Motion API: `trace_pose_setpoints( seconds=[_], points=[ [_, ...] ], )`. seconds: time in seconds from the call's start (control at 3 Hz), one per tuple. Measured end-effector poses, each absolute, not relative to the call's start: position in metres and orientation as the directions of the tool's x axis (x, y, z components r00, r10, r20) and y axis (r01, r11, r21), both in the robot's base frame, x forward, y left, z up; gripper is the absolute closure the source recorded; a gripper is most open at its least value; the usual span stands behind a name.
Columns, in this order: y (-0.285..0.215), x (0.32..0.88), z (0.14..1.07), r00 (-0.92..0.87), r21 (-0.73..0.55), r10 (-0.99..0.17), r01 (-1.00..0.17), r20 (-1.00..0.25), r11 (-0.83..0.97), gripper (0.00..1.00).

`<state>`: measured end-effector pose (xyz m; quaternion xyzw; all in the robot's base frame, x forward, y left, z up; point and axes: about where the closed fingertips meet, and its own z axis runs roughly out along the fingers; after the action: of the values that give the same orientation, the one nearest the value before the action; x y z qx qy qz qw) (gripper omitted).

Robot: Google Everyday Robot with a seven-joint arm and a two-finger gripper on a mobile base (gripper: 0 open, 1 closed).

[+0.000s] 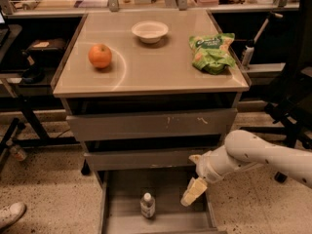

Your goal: Pick blue plastic bottle from bottom drawer and place on counter

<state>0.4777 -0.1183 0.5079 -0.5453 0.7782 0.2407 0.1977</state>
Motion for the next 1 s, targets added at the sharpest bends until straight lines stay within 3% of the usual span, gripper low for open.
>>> trace_pose_setpoints(
  seconds=[0.67,1.0],
  points=[
    [-0.067,0.485,0.413,-0.331,0.196,-0.629,-0.941,-0.703,0.276,0.0],
    [-0.067,0.485,0.413,-0.331,0.197,-0.629,-0.941,-0.703,0.276,0.0]
  ],
)
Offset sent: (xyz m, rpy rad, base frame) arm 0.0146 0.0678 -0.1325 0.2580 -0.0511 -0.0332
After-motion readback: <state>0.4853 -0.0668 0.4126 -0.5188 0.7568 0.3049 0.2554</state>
